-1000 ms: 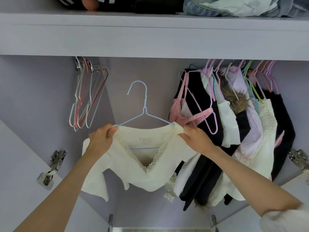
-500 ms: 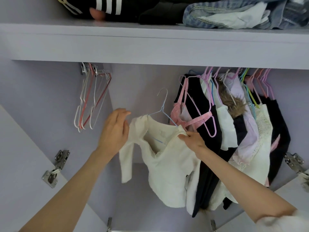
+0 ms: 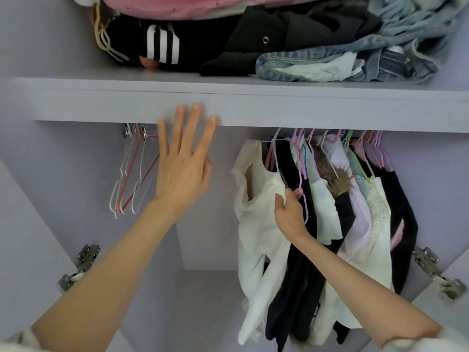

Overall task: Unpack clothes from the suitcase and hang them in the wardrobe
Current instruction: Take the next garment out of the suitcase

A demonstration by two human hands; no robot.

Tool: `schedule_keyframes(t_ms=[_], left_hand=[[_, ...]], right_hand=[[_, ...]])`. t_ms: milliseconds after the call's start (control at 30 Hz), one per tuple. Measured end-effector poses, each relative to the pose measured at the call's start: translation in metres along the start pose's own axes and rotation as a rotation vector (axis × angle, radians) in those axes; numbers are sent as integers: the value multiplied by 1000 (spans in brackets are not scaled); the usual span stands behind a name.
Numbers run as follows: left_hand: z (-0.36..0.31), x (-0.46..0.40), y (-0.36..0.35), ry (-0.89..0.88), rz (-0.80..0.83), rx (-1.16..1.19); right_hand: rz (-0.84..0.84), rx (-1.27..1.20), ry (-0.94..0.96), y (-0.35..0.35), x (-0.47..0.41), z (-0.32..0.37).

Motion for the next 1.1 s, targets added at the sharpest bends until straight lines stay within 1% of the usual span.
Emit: schedule_keyframes(t_ms=[133,200,267,367,433,500,600,700,833,900,1000,1100], left_hand=[[2,-6,-7,-13,10,-9],[3,-5,-8,-15,6,-12],[4,-6,-9,-15,0,-14],[5,-5,-9,-11,-9,-15],[5,-4,-9,-1,-10,-12],[3,-4,-8,15,-5,-17],[0,-1,-8,44,17,-8],[-5,7,-11,104,77,15],[-19,27,-8,176,194,77],[-27,41,-13,192,270,158],[-41,65,-11,189,366,216],[-59,91,-2,193,452,303]], right_hand=[[-134,13,-17,14,-21,13],[-169,6,-37,19,-30,17],[-171,29,-99,19,-40,14],[-130,84,-219,11,-48,1],[-73,106,-296,0,-50,-10],[0,122,-348,-9,-50,-18],[63,156,-398,-10,-48,-25],[108,148,-413,-7,-42,-30],[122,219,-365,5,-22,-35],[155,226,-329,5,-11,-38],[202,186,-286,7,18,-42],[187,176,-280,18,57,-47]])
Point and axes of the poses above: each hand's wrist, its own x-axis away from the middle knuckle, its own y-axis out of the back of the hand, z = x × y, the point moved 8 cm from there along -x, towards the middle knuckle, and after that the axes turned 5 degrees about -y, right-handed, at the moved point
